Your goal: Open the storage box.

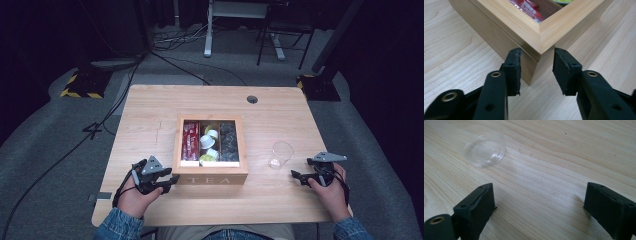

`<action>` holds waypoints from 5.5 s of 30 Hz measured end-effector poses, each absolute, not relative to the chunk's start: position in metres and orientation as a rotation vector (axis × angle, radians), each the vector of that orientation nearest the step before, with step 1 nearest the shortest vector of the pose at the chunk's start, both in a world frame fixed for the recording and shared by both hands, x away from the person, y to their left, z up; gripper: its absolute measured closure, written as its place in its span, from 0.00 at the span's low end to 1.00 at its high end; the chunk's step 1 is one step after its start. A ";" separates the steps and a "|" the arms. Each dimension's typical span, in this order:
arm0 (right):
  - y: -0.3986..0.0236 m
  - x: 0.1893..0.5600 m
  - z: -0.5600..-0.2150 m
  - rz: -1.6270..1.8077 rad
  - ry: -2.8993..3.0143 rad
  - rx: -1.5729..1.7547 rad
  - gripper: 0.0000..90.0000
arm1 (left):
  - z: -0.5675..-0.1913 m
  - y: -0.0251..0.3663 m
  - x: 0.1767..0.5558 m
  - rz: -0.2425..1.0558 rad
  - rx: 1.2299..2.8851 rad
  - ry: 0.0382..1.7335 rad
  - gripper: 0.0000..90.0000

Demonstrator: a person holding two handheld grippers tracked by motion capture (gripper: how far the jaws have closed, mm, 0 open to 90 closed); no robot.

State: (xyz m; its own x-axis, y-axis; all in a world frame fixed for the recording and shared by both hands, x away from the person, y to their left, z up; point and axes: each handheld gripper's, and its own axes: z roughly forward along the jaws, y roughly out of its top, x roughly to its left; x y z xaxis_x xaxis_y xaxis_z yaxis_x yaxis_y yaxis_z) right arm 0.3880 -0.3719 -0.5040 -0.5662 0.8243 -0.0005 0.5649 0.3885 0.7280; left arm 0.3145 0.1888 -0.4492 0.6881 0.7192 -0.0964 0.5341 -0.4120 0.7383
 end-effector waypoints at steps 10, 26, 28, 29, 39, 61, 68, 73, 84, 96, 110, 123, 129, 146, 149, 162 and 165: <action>-0.372 0.388 -0.504 0.988 2.290 1.204 0.10 | -0.446 0.190 0.313 0.310 2.139 0.947 0.74; -0.374 0.386 -0.502 1.027 2.295 1.200 0.23 | -0.435 0.188 0.313 0.380 2.093 0.902 0.74; -0.374 0.385 -0.498 1.053 2.297 1.207 0.23 | -0.433 0.188 0.313 0.393 2.082 0.894 0.74; -0.374 0.384 -0.496 1.058 2.296 1.201 0.23 | -0.432 0.188 0.314 0.400 2.076 0.891 0.74; -0.362 0.369 -0.452 1.144 2.275 1.100 0.25 | -0.426 0.187 0.319 0.423 2.023 0.882 0.73; -0.274 0.370 -0.392 1.321 2.387 0.794 0.23 | -0.413 0.185 0.334 0.427 1.966 0.901 0.67; -0.241 0.377 -0.391 1.338 2.431 0.722 0.23 | -0.412 0.184 0.337 0.429 1.964 0.906 0.66; -0.223 0.381 -0.393 1.311 2.454 0.676 0.23 | -0.413 0.183 0.336 0.435 1.962 0.912 0.66; -0.193 0.389 -0.397 1.254 2.437 0.555 0.31 | -0.408 0.182 0.338 0.446 1.964 0.926 0.66; -0.190 0.395 -0.363 1.299 2.342 0.470 0.40 | -0.400 0.185 0.342 0.527 1.871 0.890 0.50; -0.183 0.423 -0.331 1.353 2.323 0.429 0.51 | -0.409 0.191 0.338 0.567 1.897 0.888 0.44; -0.175 0.449 -0.315 1.381 2.282 0.411 0.57 | -0.417 0.210 0.321 0.609 1.887 0.935 0.44; -0.174 0.465 -0.309 1.415 2.248 0.439 0.58 | -0.423 0.221 0.311 0.620 1.882 0.981 0.43; -0.167 0.509 -0.293 1.439 2.186 0.507 0.59 | -0.438 0.236 0.304 0.598 1.884 1.058 0.42; -0.165 0.517 -0.293 1.439 2.170 0.528 0.58 | -0.439 0.236 0.304 0.591 1.883 1.060 0.42; -0.162 0.546 -0.305 1.414 2.135 0.615 0.54 | -0.447 0.227 0.314 0.558 1.922 1.037 0.41; -0.160 0.552 -0.308 1.413 2.121 0.635 0.53 | -0.448 0.225 0.316 0.552 1.923 1.033 0.41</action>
